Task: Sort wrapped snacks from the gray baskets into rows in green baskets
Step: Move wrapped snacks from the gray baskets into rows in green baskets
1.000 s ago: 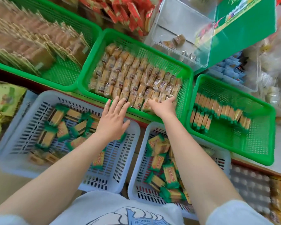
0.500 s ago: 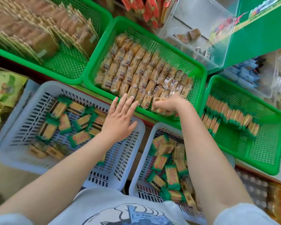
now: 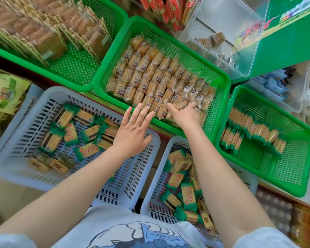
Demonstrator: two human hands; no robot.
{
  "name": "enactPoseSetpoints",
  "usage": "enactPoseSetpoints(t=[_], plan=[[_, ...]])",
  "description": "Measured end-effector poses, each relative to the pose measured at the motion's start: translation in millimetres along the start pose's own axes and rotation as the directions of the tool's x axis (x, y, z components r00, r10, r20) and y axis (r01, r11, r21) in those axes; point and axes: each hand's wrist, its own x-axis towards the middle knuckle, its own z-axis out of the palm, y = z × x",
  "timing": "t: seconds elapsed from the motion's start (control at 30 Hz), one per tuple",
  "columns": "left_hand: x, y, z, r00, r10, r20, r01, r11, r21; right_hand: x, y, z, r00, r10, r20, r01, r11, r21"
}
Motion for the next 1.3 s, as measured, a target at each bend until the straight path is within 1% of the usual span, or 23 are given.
enactPoseSetpoints(t=[0.1,0.2,0.5,0.57,0.7,0.8,0.87,0.9,0.97,1.03,1.07,1.1,1.13,1.17,1.2,1.23,1.27,1.3], plan=[[0,1,0,1.0,-0.005,-0.003,0.005,1.0,0.003,-5,12,6,0.998,-0.015,0.06,0.008,0.993,0.116],[0,1,0,1.0,-0.003,-0.001,0.003,1.0,0.005,-6,18,0,0.996,-0.024,0.084,0.008,0.983,0.183],[1,0,2,1.0,0.011,-0.004,-0.011,1.0,0.006,3,8,11,1.0,0.01,0.021,-0.014,0.983,0.182],[1,1,2,1.0,0.01,0.007,-0.01,1.0,0.009,4,10,14,0.999,-0.001,0.052,-0.01,0.979,0.206],[1,2,2,1.0,0.002,0.018,-0.002,1.0,0.016,-2,21,1,0.983,-0.071,0.172,0.017,0.954,0.298],[0,2,1,1.0,0.007,0.027,-0.008,1.0,0.012,-13,31,-16,0.977,-0.088,0.195,0.022,0.947,0.32],[1,1,-2,0.999,0.015,0.029,-0.015,1.0,-0.004,-27,40,-27,0.983,-0.129,0.127,0.082,0.943,0.322],[1,2,-5,0.999,0.012,0.034,-0.011,1.0,-0.016,-37,47,-32,0.985,-0.165,0.052,0.138,0.93,0.34],[0,8,-12,0.999,-0.017,0.038,0.019,0.998,-0.053,-59,67,-37,0.964,-0.239,-0.115,0.266,0.867,0.421],[-6,25,-18,0.999,-0.025,-0.041,0.021,0.993,-0.113,-77,95,-34,0.941,-0.256,-0.219,0.333,0.809,0.484],[-12,36,-19,0.995,-0.007,-0.101,-0.009,0.989,-0.151,-83,110,-29,0.941,-0.243,-0.237,0.333,0.796,0.506],[-20,49,-19,0.991,0.019,-0.13,-0.044,0.979,-0.199,-87,126,-20,0.95,-0.21,-0.23,0.303,0.794,0.526],[-27,61,-15,0.995,0.035,-0.092,-0.059,0.962,-0.266,-88,143,-9,0.966,-0.163,-0.202,0.249,0.804,0.539],[-35,71,-10,0.999,0.03,0.016,-0.023,0.94,-0.34,-88,159,4,0.981,-0.113,-0.159,0.182,0.819,0.544],[-40,80,-2,0.985,-0.003,0.175,0.072,0.917,-0.392,-88,174,20,0.993,-0.062,-0.099,0.105,0.836,0.538],[-45,86,7,0.941,-0.051,0.335,0.195,0.89,-0.412,-87,187,35,1.0,-0.016,-0.026,0.027,0.851,0.524],[-49,90,18,0.883,-0.104,0.458,0.315,0.855,-0.413,-85,197,50,0.998,0.026,0.053,-0.049,0.863,0.502],[-53,92,28,0.829,-0.145,0.54,0.409,0.816,-0.408,-83,205,64,0.99,0.063,0.128,-0.117,0.873,0.474]])
